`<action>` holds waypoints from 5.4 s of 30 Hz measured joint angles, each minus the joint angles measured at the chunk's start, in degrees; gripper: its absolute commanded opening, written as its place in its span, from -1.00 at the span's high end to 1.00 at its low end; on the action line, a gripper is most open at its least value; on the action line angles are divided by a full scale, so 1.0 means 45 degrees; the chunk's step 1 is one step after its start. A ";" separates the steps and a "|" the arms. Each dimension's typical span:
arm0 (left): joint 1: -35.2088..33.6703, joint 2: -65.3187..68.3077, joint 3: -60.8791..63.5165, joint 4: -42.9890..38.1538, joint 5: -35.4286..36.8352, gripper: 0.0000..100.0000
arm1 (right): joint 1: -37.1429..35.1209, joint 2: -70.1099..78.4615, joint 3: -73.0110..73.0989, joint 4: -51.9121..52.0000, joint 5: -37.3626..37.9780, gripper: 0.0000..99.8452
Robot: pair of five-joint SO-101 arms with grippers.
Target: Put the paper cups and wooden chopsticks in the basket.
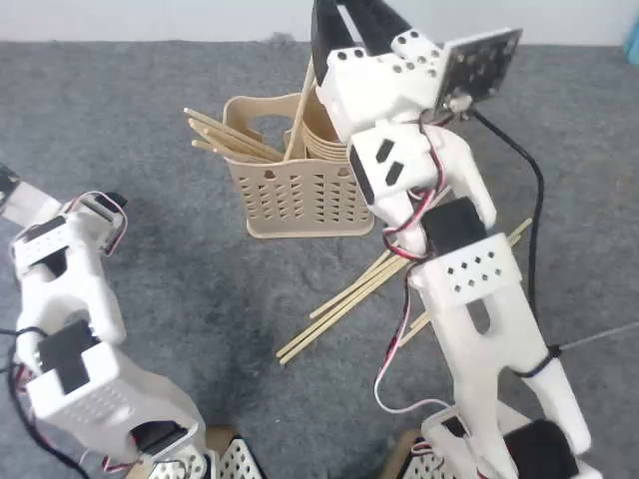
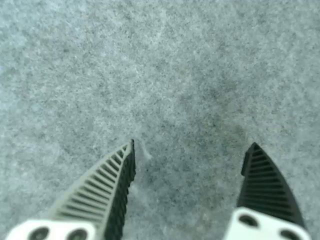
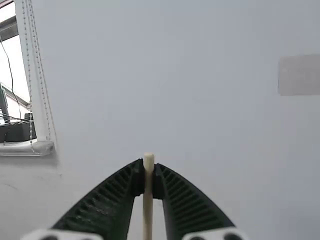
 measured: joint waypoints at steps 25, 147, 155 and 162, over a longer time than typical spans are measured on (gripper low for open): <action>0.0020 0.0000 0.0000 0.0000 -0.0176 0.35 | -0.0039 -0.3653 0.0430 0.8088 -0.2481 0.71; 1.5609 0.9846 -1.6821 0.5939 -0.9573 0.46 | 1.2444 -0.9534 1.8462 0.0234 -0.0742 0.92; 1.5512 1.3773 -2.0982 0.5939 -0.9573 0.46 | 1.2269 -0.9534 1.8462 0.0234 -0.0742 0.92; 1.5629 1.6371 -2.4440 0.5978 -0.9748 0.52 | 1.2269 -0.9534 1.8462 0.0234 -0.0742 0.92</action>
